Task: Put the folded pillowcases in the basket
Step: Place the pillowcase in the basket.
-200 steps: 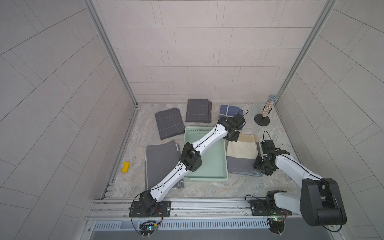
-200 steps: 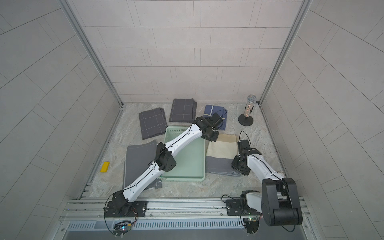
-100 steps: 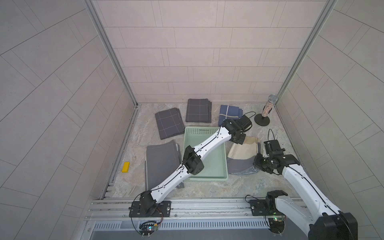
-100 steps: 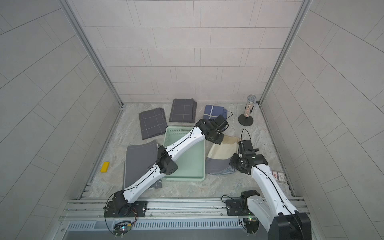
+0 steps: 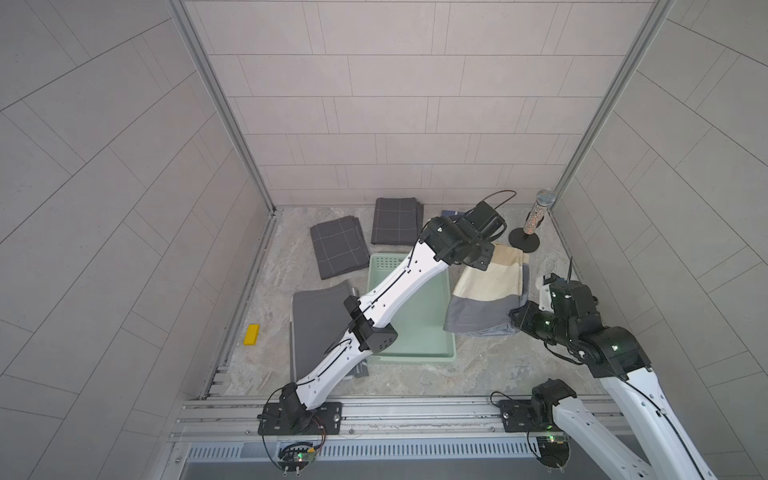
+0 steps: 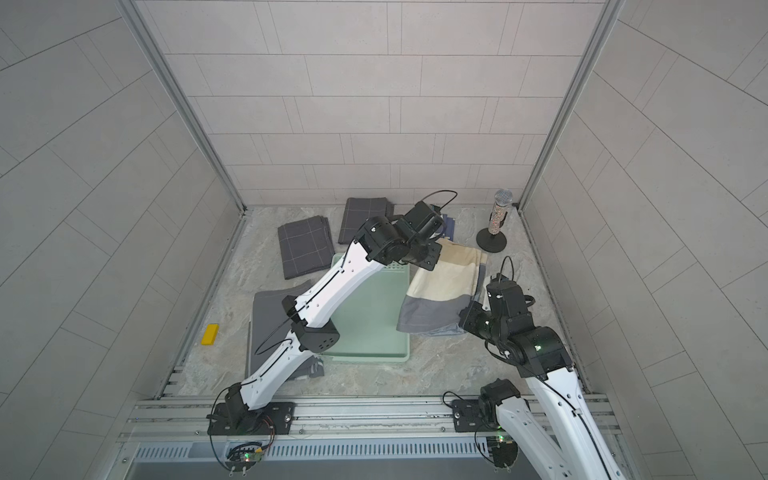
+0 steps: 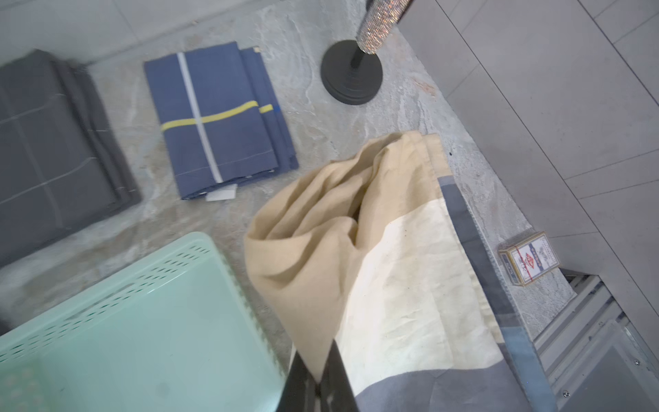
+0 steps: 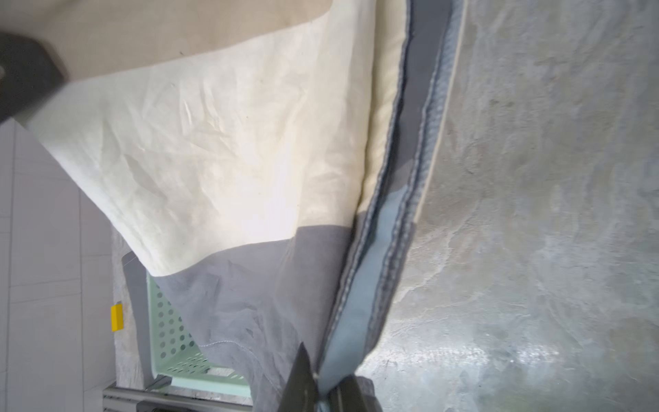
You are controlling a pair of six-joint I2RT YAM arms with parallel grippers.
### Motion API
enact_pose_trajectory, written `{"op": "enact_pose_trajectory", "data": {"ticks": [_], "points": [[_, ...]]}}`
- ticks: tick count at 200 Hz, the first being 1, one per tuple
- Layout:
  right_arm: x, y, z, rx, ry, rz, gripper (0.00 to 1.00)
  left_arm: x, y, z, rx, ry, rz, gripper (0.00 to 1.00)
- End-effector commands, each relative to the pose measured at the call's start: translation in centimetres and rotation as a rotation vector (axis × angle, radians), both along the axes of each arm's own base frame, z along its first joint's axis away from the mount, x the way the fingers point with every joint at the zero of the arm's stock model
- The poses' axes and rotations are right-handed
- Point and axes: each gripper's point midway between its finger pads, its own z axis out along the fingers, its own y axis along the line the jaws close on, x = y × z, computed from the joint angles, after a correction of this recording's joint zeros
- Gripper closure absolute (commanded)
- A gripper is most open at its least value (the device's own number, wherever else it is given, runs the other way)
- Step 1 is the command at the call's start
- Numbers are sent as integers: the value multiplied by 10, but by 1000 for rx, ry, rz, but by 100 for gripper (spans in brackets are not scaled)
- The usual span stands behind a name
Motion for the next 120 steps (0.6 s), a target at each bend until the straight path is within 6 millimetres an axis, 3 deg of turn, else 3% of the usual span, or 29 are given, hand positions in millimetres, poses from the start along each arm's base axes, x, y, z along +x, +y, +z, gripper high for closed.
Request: {"op": "enact_pose_trajectory", "data": {"ticks": [1,29,52,78,93,120], "points": [[9,30,15,62,-40,43,100,11,61,7,173,-37,95,100],[19,76,16,5,-69,158,100,25,115,3,287,7,146,100],[30,110,11,-6,-64,224,100,32,145,-3,333,19,151,100],[41,130,7,-11,-58,258,100,41,171,-12,160,11,191,100],[45,136,1,-19,-49,266,100,43,190,-32,54,-6,232,100],[49,146,-22,-24,-13,280,100,37,217,-85,50,47,282,100]]}}
